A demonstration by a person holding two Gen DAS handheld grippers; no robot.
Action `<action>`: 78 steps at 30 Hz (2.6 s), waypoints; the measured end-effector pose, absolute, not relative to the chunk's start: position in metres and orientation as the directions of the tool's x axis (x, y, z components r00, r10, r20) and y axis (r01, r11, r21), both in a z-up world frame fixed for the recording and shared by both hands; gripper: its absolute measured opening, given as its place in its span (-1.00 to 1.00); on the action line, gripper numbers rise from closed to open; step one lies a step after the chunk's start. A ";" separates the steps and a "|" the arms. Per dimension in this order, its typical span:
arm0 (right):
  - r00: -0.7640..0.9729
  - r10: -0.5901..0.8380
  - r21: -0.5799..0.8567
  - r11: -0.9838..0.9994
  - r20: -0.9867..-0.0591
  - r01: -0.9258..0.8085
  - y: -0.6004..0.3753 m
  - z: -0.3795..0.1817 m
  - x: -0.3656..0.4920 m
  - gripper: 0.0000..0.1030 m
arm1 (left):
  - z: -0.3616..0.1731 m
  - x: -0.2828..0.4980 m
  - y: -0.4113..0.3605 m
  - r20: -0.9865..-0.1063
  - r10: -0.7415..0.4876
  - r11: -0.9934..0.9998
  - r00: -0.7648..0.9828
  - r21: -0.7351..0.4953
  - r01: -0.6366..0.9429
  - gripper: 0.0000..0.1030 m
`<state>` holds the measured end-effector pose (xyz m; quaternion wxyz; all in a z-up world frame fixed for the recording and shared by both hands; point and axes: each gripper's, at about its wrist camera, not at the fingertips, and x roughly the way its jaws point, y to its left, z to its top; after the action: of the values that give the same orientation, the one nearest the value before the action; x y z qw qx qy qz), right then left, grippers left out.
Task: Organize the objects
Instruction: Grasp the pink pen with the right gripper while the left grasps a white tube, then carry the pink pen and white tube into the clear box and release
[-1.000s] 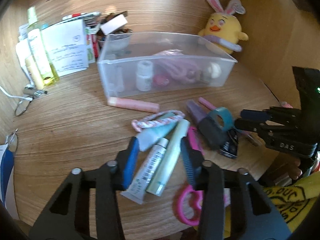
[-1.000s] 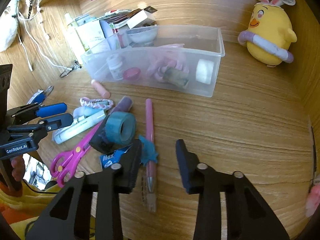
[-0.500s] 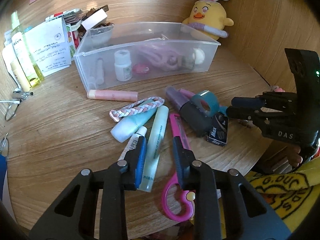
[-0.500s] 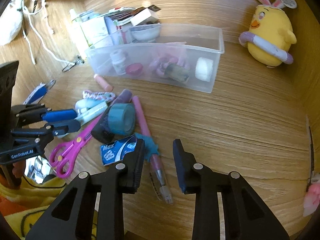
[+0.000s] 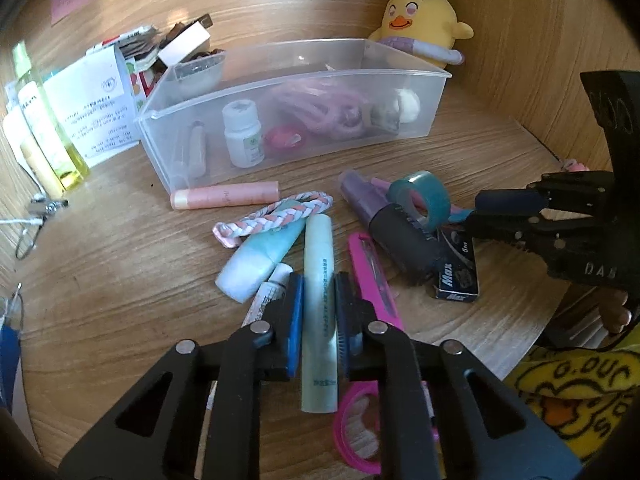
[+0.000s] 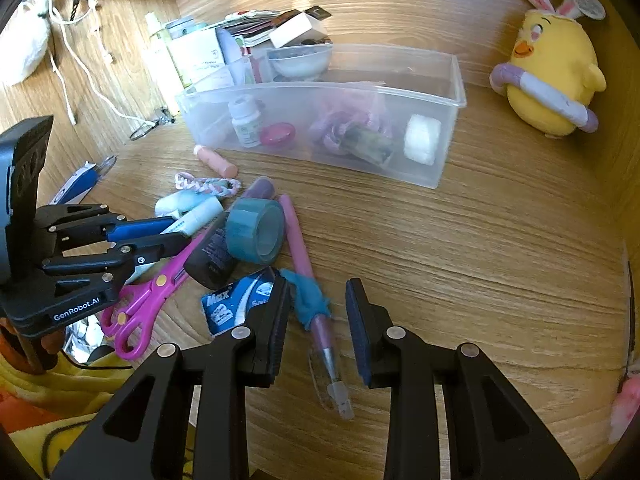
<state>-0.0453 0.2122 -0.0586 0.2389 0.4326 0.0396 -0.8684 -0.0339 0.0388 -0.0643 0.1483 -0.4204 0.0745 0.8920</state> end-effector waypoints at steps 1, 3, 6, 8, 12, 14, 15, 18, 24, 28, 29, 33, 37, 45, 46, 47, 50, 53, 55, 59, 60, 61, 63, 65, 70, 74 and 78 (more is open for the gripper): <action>-0.507 -0.385 0.151 -0.885 -0.771 0.441 0.216 -0.059 -0.046 -0.67 | -0.064 -0.034 0.039 -0.772 0.200 -0.945 -0.603 0.011 -0.328 -0.71; -0.513 -0.380 0.160 -0.893 -0.770 0.420 0.221 -0.060 -0.047 -0.67 | -0.064 -0.034 0.040 -0.769 0.202 -0.942 -0.607 0.016 -0.334 -0.71; -0.524 -0.374 0.161 -0.899 -0.765 0.406 0.224 -0.061 -0.048 -0.67 | -0.059 -0.033 0.041 -0.756 0.217 -0.940 -0.617 0.008 -0.341 -0.71; -0.534 -0.363 0.145 -0.902 -0.764 0.406 0.221 -0.061 -0.047 -0.68 | -0.053 -0.032 0.041 -0.745 0.231 -0.939 -0.626 -0.004 -0.343 -0.71; -0.561 -0.356 0.126 -0.905 -0.747 0.406 0.221 -0.057 -0.045 -0.68 | -0.040 -0.031 0.038 -0.719 0.250 -0.941 -0.649 -0.022 -0.338 -0.71; -0.577 -0.365 0.134 -0.905 -0.730 0.404 0.224 -0.050 -0.045 -0.68 | -0.032 -0.031 0.033 -0.705 0.263 -0.942 -0.659 -0.041 -0.333 -0.71; -0.586 -0.372 0.140 -0.905 -0.720 0.402 0.227 -0.046 -0.044 -0.68 | -0.028 -0.031 0.031 -0.699 0.268 -0.943 -0.664 -0.049 -0.328 -0.71; -0.610 -0.390 0.154 -0.902 -0.689 0.402 0.233 -0.031 -0.044 -0.68 | -0.017 -0.035 0.025 -0.676 0.275 -0.947 -0.684 -0.067 -0.315 -0.71; -0.673 -0.414 0.163 -0.900 -0.613 0.404 0.240 0.003 -0.047 -0.68 | 0.006 -0.049 0.006 -0.628 0.279 -0.956 -0.727 -0.112 -0.270 -0.71; -0.708 -0.415 0.151 -0.901 -0.571 0.407 0.239 0.022 -0.057 -0.68 | 0.023 -0.061 -0.004 -0.594 0.255 -0.966 -0.763 -0.113 -0.234 -0.71; -0.714 -0.414 0.146 -0.902 -0.564 0.407 0.238 0.027 -0.062 -0.68 | 0.026 -0.064 -0.006 -0.589 0.252 -0.967 -0.768 -0.115 -0.229 -0.71; -0.728 -0.415 0.146 -0.902 -0.546 0.405 0.236 0.036 -0.078 -0.68 | 0.035 -0.076 -0.014 -0.578 0.237 -0.971 -0.781 -0.121 -0.205 -0.71; -0.721 -0.427 0.151 -0.897 -0.547 0.416 0.231 0.040 -0.094 -0.68 | 0.036 -0.094 -0.020 -0.594 0.232 -0.973 -0.770 -0.137 -0.188 -0.71; -0.655 -0.438 0.169 -0.885 -0.615 0.433 0.214 0.021 -0.135 -0.68 | 0.017 -0.134 -0.027 -0.669 0.250 -0.968 -0.700 -0.179 -0.176 -0.71; -0.646 -0.438 0.171 -0.884 -0.625 0.434 0.212 0.018 -0.139 -0.68 | 0.015 -0.136 -0.027 -0.675 0.252 -0.968 -0.693 -0.183 -0.174 -0.71; -0.634 -0.436 0.173 -0.884 -0.638 0.433 0.210 0.014 -0.145 -0.68 | 0.011 -0.141 -0.027 -0.687 0.256 -0.967 -0.680 -0.188 -0.174 -0.71; -0.615 -0.431 0.176 -0.885 -0.660 0.432 0.207 0.006 -0.155 -0.68 | 0.004 -0.150 -0.027 -0.707 0.268 -0.963 -0.654 -0.201 -0.178 -0.71; -0.598 -0.433 0.180 -0.882 -0.675 0.435 0.203 0.000 -0.164 -0.68 | 0.000 -0.155 -0.025 -0.715 0.277 -0.961 -0.642 -0.204 -0.188 -0.71; -0.592 -0.430 0.175 -0.882 -0.682 0.438 0.199 -0.003 -0.168 -0.68 | 0.000 -0.157 -0.023 -0.717 0.279 -0.960 -0.639 -0.201 -0.193 -0.71; -0.585 -0.423 0.161 -0.880 -0.692 0.446 0.191 -0.005 -0.173 -0.67 | -0.002 -0.161 -0.019 -0.720 0.286 -0.958 -0.633 -0.199 -0.206 -0.71; -0.584 -0.420 0.155 -0.880 -0.694 0.449 0.189 -0.006 -0.174 -0.66 | -0.002 -0.162 -0.017 -0.721 0.288 -0.957 -0.630 -0.199 -0.210 -0.71; -0.581 -0.417 0.148 -0.880 -0.699 0.452 0.187 -0.008 -0.174 -0.65 | -0.002 -0.162 -0.016 -0.720 0.304 -0.952 -0.624 -0.208 -0.223 -0.70; -0.580 -0.412 0.145 -0.881 -0.703 0.450 0.184 -0.010 -0.175 -0.65 | -0.002 -0.161 -0.014 -0.719 0.311 -0.950 -0.622 -0.209 -0.233 -0.70; -0.577 -0.409 0.141 -0.881 -0.707 0.452 0.183 -0.011 -0.175 -0.65 | 0.000 -0.159 -0.011 -0.715 0.305 -0.951 -0.629 -0.195 -0.239 -0.70; -0.590 -0.418 0.133 -0.875 -0.691 0.465 0.184 -0.002 -0.165 -0.53 | 0.006 -0.154 -0.009 -0.703 0.302 -0.952 -0.644 -0.188 -0.241 -0.68; -0.619 -0.417 0.106 -0.874 -0.666 0.475 0.183 0.009 -0.151 -0.41 | 0.015 -0.142 -0.007 -0.680 0.265 -0.963 -0.684 -0.147 -0.226 -0.47; -0.637 -0.420 0.093 -0.872 -0.646 0.481 0.181 0.017 -0.136 -0.29 | 0.022 -0.128 -0.004 -0.652 0.222 -0.973 -0.725 -0.095 -0.211 -0.22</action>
<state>-0.1361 0.1810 0.0166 0.2494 0.3456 0.0438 -0.9036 -0.1284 -0.0044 0.0218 0.1166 -0.3517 -0.0072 0.9288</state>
